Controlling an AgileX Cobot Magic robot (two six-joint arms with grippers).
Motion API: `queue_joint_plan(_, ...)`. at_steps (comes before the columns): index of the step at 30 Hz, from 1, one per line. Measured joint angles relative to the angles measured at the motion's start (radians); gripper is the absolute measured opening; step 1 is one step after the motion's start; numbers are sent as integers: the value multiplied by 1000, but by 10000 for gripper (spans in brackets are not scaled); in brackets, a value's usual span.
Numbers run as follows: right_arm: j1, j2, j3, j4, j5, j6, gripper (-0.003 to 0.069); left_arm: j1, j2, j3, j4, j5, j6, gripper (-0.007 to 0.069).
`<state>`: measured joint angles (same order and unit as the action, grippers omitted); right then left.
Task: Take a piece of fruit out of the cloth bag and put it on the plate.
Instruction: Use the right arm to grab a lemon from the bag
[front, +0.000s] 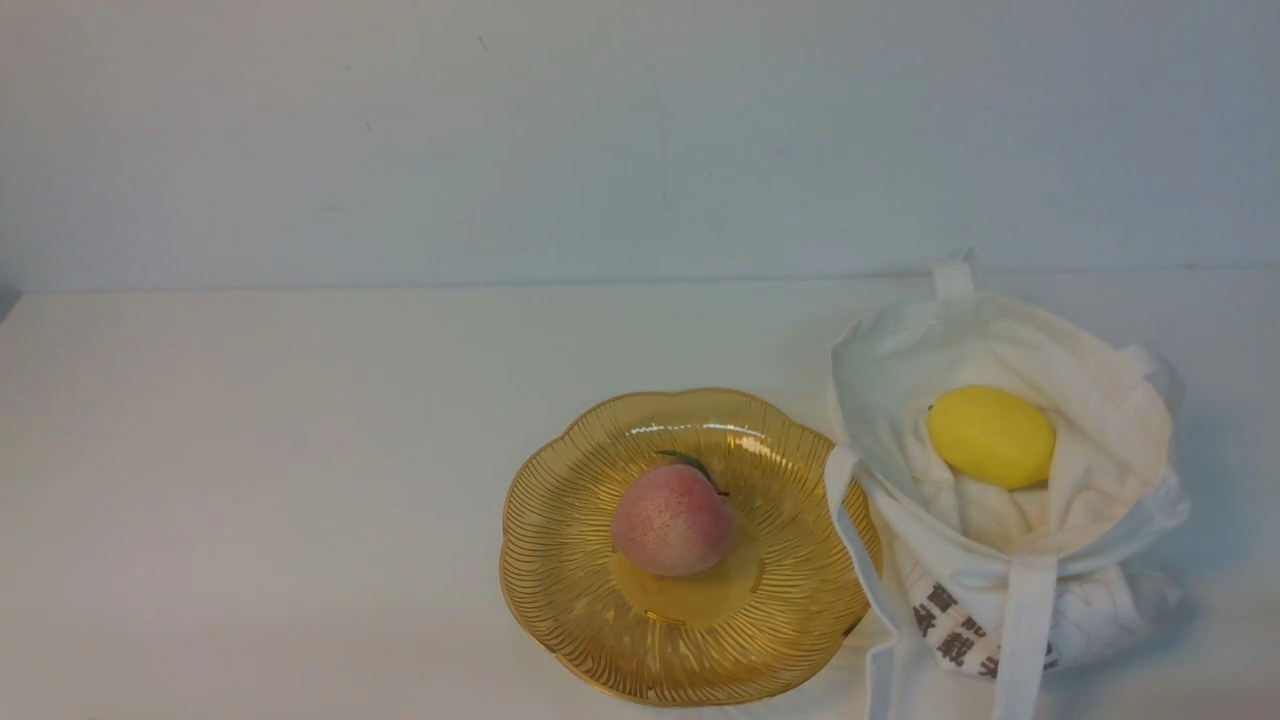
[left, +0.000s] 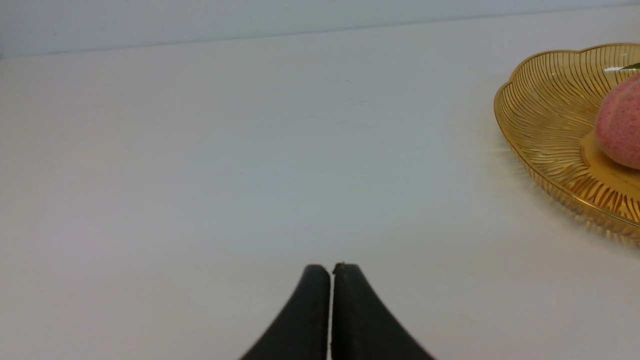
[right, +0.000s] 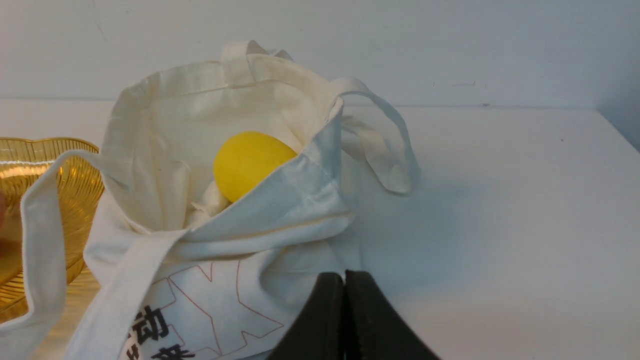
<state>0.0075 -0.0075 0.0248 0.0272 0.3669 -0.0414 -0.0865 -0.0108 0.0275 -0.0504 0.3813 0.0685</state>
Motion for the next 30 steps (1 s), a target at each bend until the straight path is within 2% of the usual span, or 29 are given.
queue_joint_plan(12, 0, 0, 0, 12, 0, 18, -14, 0, 0, 0, 0, 0, 0, -8)
queue_joint_plan(15, 0, 0, 0, 86, -6, 83, -14, 0, 0, 0, 0, 0, 0, -8)
queue_joint_plan(19, 0, 0, 5, 343, -54, 234, -14, 0, 0, 0, 0, 0, 0, -8)
queue_joint_plan(23, 0, 0, 5, 531, -113, 273, -14, 0, 0, 0, 0, 0, 0, -8)
queue_joint_plan(26, 0, 0, 5, 598, -177, 259, -14, 0, 0, 0, 0, 0, 0, -8)
queue_joint_plan(29, 0, 0, -18, 607, -206, 233, -14, 0, 0, 0, 0, 0, 0, -8)
queue_joint_plan(30, 0, 0, -75, 586, -208, 178, -14, 0, 0, 0, 0, 0, 0, -8)
